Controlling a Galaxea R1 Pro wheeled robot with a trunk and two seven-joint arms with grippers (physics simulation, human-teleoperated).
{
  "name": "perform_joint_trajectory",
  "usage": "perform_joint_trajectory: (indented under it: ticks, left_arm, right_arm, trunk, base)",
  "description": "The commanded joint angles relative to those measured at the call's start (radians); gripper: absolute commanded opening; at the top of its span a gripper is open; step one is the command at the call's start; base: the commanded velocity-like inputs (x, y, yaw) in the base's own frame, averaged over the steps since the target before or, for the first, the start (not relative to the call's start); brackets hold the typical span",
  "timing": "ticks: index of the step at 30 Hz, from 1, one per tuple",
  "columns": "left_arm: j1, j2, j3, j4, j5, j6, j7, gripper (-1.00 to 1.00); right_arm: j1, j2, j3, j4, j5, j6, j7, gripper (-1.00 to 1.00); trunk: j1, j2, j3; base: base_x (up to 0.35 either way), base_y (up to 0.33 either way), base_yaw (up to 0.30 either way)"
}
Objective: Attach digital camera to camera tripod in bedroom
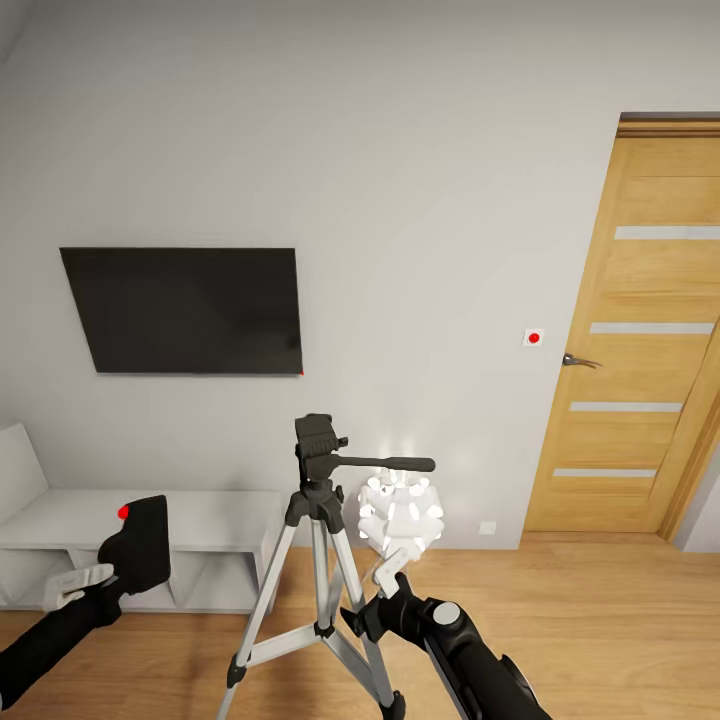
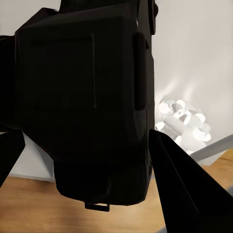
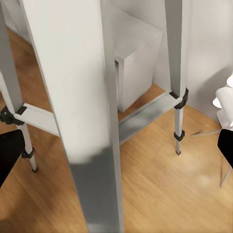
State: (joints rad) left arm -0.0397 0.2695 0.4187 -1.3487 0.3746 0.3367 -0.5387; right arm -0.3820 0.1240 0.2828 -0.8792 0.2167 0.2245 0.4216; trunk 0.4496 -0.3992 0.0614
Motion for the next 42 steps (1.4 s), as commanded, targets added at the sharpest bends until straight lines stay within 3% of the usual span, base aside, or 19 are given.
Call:
perform_joint_trajectory:
  ticks: [1,20,26,27,33,42]
  left_arm:
    - [-0.001,0.0,0.001,0.0,0.006,0.008,-0.006,-1.0]
    - [-0.003,0.003,-0.006,-0.001,-0.014,-0.037,-0.015,-1.0]
    - [-0.004,0.004,-0.008,-0.001,-0.055,-0.068,-0.033,-1.0]
    - [-0.004,0.004,-0.008,-0.001,-0.063,-0.073,-0.036,-1.0]
    - [-0.004,0.005,-0.009,-0.008,-0.087,-0.083,-0.065,-1.0]
    - [-0.004,0.006,-0.009,-0.055,-0.094,-0.082,-0.164,-1.0]
  right_arm:
    - [0.0,0.0,-0.001,-0.002,0.009,0.002,0.005,1.0]
    - [0.0,0.002,-0.001,0.0,0.009,-0.006,0.005,1.0]
    - [0.001,0.002,-0.001,0.001,0.01,-0.007,0.005,1.0]
    - [0.001,0.002,-0.001,0.001,0.01,-0.007,0.005,-1.0]
    - [0.002,0.002,0.004,0.002,0.01,-0.01,0.006,-1.0]
    - [0.002,0.002,0.047,0.001,0.011,-0.034,-0.001,-1.0]
  trunk:
    - [0.0,-0.001,0.0]
    - [0.0,-0.001,0.0]
    - [0.0,-0.001,0.0]
    - [0.0,-0.001,0.0]
    - [0.0,-0.001,0.0]
    - [0.0,-0.001,0.0]
  base:
    - [0.0,0.0,0.0]
    - [0.0,0.0,0.0]
    - [0.0,0.0,0.0]
    - [0.0,0.0,0.0]
    - [0.0,0.0,0.0]
    - [0.0,0.0,0.0]
